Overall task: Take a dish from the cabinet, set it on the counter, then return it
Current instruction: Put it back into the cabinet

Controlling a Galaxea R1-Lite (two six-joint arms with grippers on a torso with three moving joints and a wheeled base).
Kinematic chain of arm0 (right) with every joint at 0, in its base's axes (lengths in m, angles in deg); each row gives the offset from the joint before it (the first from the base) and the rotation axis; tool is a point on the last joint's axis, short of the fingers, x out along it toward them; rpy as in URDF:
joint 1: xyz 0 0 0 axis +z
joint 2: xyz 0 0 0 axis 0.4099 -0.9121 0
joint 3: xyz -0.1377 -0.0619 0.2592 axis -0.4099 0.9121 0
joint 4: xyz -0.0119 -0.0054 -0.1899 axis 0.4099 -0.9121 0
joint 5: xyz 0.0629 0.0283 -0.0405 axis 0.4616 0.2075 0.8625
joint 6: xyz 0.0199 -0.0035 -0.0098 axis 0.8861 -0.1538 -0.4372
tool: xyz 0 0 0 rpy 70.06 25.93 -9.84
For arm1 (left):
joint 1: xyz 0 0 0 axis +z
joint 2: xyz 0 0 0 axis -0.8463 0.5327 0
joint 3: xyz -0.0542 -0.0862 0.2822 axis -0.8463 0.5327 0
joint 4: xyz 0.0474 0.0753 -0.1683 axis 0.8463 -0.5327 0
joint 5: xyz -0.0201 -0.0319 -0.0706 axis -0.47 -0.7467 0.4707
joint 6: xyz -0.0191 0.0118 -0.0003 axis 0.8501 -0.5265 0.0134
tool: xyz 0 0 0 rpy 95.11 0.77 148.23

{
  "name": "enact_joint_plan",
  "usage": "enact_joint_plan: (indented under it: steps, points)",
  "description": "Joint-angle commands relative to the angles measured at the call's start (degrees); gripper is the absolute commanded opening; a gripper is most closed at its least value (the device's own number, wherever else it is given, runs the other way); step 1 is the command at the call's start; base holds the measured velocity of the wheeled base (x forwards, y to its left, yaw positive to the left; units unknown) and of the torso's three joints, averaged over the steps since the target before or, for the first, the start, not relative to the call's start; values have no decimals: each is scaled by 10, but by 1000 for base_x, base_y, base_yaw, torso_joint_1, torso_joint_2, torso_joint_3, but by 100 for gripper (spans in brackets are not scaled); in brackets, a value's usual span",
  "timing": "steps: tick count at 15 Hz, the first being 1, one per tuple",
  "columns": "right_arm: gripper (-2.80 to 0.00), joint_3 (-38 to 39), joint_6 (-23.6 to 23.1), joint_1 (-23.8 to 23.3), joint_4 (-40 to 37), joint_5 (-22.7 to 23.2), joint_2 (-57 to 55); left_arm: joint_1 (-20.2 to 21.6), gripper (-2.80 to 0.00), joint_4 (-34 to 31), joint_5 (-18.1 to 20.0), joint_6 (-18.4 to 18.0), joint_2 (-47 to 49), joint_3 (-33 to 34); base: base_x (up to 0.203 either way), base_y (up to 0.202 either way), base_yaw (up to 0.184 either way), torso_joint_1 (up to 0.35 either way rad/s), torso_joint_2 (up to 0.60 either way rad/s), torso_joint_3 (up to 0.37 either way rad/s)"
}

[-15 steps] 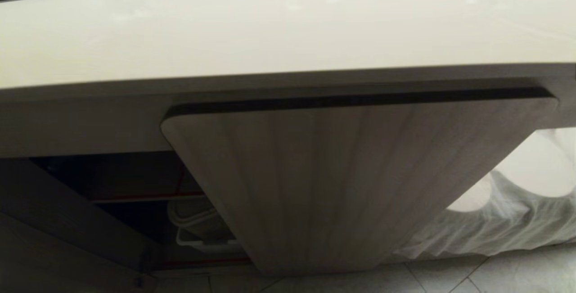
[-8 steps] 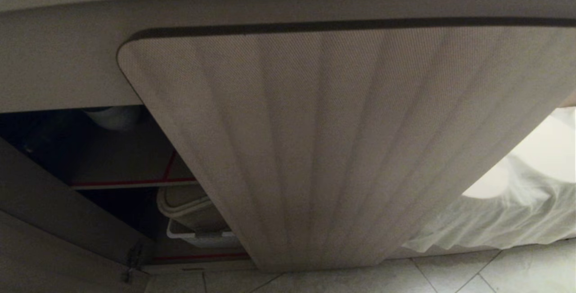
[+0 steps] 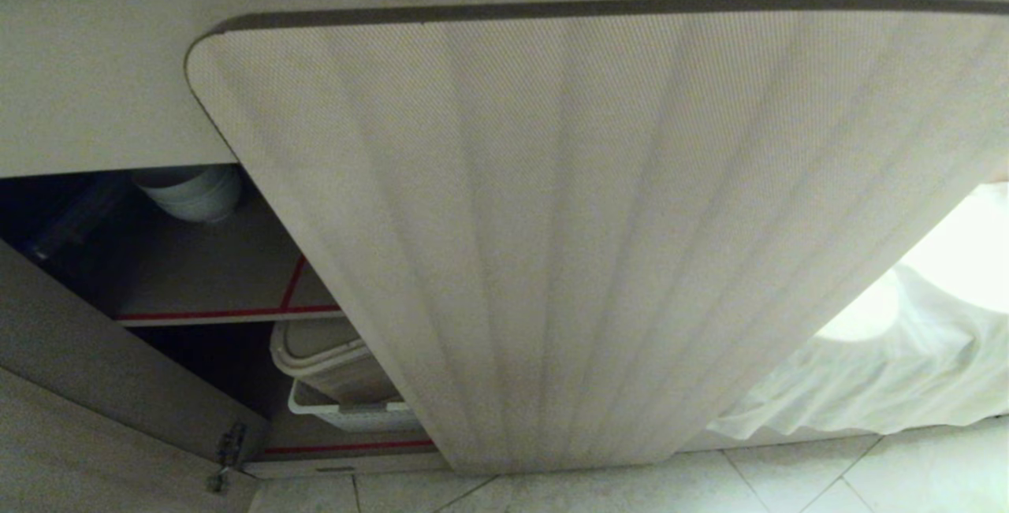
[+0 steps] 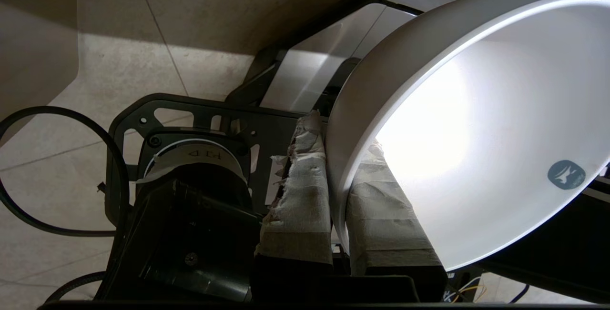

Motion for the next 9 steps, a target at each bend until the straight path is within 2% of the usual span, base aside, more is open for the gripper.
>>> enact_joint_plan:
  steps: [1,9]
  points:
    - [-280,0,0,1,0,0,-1,0,-280,-3,0,2,0,0,0,0,0,0,0,0]
    - [-280,0,0,0,0,0,0,2,-280,-3,-1,4,-6,14,0,0,0,0,0,0]
